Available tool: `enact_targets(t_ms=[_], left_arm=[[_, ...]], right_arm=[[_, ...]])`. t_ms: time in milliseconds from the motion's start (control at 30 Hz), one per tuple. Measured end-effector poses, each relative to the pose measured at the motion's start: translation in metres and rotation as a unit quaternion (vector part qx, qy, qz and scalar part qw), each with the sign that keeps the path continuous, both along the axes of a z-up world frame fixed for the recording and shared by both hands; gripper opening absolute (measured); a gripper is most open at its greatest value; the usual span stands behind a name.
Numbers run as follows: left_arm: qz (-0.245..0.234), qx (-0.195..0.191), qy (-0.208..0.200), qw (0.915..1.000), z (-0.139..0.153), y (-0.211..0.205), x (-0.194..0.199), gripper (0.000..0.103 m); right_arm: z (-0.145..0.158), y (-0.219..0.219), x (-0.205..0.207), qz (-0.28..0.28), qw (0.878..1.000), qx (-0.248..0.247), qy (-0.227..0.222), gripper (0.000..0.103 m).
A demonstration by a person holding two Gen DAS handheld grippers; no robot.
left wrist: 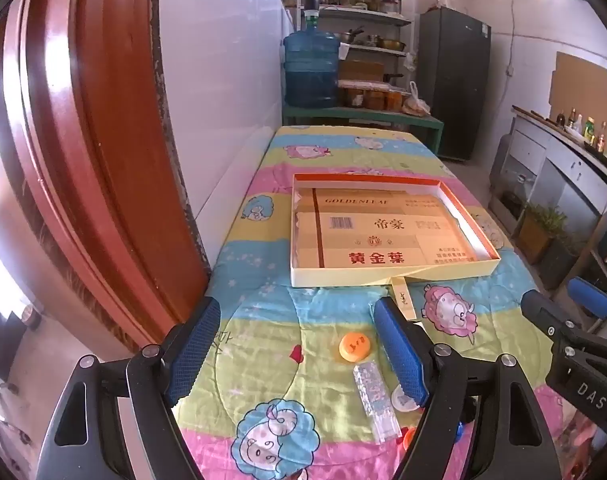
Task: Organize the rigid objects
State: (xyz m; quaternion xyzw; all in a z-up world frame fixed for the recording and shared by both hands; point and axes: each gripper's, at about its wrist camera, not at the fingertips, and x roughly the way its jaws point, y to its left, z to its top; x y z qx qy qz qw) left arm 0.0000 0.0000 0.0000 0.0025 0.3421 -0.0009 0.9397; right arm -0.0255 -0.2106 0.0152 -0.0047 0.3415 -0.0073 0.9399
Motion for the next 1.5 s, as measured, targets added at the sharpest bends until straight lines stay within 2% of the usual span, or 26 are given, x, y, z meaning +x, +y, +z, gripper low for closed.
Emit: enact_targets(t_ms=[167, 267, 467, 1500], left_arm=[[-0.008, -0.003, -0.004, 1.0000, -0.001, -0.003, 0.003, 0.080], [-0.005, -0.014, -0.016, 0.9998, 0.003, -0.003, -0.009, 0.080], [-0.005, -0.020, -0.001, 0.9998, 0.003, -0.001, -0.013, 0.080], [-0.004, -0.016, 0.003, 0.9999, 0.006, -0.002, -0.021, 0.080]], right_arm=[[-0.001, -0.002, 0.000, -0.003, 1.000, 0.001, -0.001, 0.074], [0.002, 0.003, -0.003, -0.003, 1.000, 0.006, 0.002, 0.074], [0.006, 0.004, -0.011, 0.000, 1.000, 0.007, -0.003, 0.074], [0.003, 0.005, -0.011, 0.004, 1.000, 0.016, 0.005, 0.074]])
